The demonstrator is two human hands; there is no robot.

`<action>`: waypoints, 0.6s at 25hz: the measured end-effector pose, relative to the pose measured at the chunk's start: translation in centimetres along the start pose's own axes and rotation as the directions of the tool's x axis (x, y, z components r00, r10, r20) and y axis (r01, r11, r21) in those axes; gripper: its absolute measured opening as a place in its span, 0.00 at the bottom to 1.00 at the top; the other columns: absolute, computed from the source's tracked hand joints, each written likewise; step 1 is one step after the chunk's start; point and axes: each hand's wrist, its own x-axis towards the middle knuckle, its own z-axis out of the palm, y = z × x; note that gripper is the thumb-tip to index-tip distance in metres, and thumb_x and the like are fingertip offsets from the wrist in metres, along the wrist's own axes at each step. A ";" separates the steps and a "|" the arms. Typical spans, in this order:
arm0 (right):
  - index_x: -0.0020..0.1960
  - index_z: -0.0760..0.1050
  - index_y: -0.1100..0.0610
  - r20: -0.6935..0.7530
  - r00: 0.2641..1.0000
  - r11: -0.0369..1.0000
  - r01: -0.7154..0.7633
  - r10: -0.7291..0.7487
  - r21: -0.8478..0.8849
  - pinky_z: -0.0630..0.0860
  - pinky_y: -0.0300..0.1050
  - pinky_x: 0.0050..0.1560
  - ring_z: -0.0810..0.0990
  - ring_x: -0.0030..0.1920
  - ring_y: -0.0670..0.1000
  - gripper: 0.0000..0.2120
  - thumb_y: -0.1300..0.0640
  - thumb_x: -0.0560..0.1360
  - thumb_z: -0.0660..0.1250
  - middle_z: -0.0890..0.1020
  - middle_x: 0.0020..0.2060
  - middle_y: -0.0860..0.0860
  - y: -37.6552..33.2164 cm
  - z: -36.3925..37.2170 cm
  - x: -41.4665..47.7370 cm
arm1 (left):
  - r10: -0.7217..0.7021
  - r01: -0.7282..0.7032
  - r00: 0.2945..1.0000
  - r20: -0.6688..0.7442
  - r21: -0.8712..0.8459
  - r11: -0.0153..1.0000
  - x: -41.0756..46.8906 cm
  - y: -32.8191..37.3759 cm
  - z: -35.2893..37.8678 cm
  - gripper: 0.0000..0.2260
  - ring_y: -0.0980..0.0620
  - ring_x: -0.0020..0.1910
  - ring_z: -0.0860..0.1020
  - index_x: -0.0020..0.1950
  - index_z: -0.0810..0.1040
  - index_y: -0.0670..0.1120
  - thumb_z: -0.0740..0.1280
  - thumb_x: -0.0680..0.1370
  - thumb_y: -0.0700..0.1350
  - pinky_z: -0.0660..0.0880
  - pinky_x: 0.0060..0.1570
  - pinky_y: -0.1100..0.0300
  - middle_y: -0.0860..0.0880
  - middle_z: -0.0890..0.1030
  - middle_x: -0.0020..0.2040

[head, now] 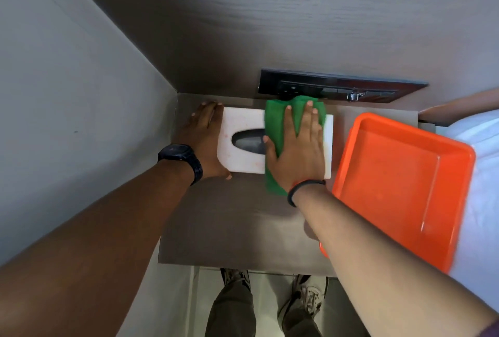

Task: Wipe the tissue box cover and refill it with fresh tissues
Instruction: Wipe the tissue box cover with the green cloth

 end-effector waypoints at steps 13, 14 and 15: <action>0.76 0.58 0.58 -0.090 0.989 0.993 -0.118 0.118 -0.004 0.50 0.54 0.77 0.51 0.77 0.62 0.30 0.44 0.79 0.54 0.54 0.77 0.63 1.6 -0.3 -0.5 | -0.001 0.000 1.000 -0.016 -0.021 1.000 -0.1 -0.1 -0.2 0.65 0.40 0.72 0.54 0.75 0.43 0.50 0.79 0.49 0.60 0.60 0.69 0.45 0.47 0.49 0.76; 0.77 0.57 0.58 -0.085 0.987 0.991 -0.133 0.133 0.007 0.48 0.54 0.77 0.50 0.77 0.62 0.30 0.43 0.80 0.53 0.53 0.77 0.63 0.6 0.0 -0.1 | 0.001 -0.002 1.000 -0.021 -0.027 1.000 -0.1 0.0 -0.1 0.65 0.41 0.72 0.54 0.75 0.43 0.49 0.80 0.49 0.60 0.60 0.69 0.46 0.47 0.49 0.76; 0.77 0.56 0.58 -0.071 0.989 0.991 -0.131 0.133 0.020 0.47 0.54 0.77 0.50 0.77 0.62 0.30 0.43 0.80 0.52 0.52 0.77 0.62 -0.6 0.3 0.2 | 0.001 -0.002 1.000 -0.028 -0.033 0.999 0.0 0.0 -0.1 0.65 0.41 0.72 0.55 0.75 0.44 0.49 0.80 0.49 0.59 0.60 0.69 0.46 0.47 0.50 0.76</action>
